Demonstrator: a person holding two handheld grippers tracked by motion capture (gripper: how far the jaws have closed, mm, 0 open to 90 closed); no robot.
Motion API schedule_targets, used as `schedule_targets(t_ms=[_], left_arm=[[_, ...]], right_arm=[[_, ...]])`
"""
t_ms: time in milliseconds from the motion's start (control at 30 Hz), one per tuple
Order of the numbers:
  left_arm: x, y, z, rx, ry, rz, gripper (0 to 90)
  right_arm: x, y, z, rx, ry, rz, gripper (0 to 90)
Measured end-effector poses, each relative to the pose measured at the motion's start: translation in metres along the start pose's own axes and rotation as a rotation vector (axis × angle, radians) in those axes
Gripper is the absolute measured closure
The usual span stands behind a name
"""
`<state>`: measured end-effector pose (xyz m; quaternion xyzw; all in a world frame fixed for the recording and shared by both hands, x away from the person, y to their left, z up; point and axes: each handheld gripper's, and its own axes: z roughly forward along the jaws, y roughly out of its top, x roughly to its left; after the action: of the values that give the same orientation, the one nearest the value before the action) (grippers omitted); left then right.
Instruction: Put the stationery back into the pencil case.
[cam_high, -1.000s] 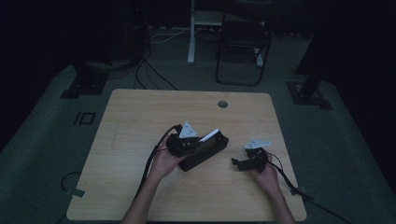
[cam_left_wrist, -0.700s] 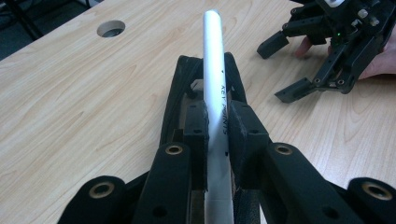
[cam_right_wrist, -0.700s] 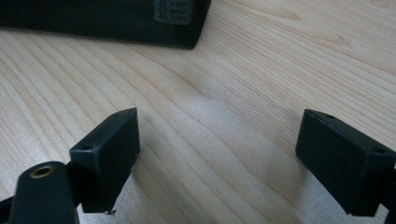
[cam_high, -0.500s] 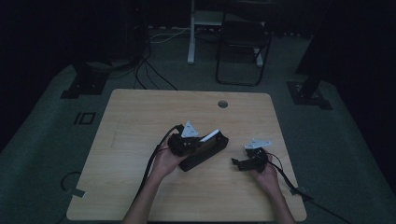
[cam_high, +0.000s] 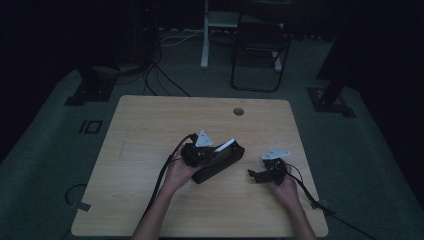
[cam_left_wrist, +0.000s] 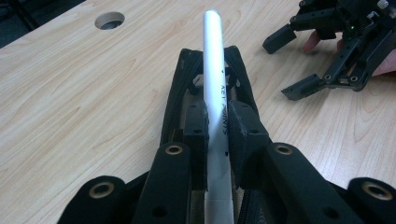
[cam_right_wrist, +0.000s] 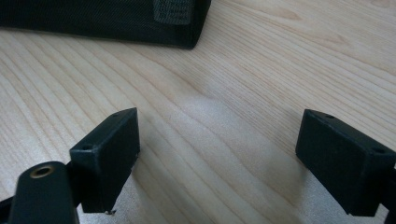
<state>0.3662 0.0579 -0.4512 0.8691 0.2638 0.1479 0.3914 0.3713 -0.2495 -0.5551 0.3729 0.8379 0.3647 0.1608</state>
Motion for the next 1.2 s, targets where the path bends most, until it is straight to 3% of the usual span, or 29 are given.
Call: schedule_targets(t_ms=[1200], left_arm=[[0.003,-0.006,0.017,0.048,-0.016,-0.009,78.5]], right_arm=[[0.000,0.000,0.000,-0.001,-0.001,-0.001,13.8]])
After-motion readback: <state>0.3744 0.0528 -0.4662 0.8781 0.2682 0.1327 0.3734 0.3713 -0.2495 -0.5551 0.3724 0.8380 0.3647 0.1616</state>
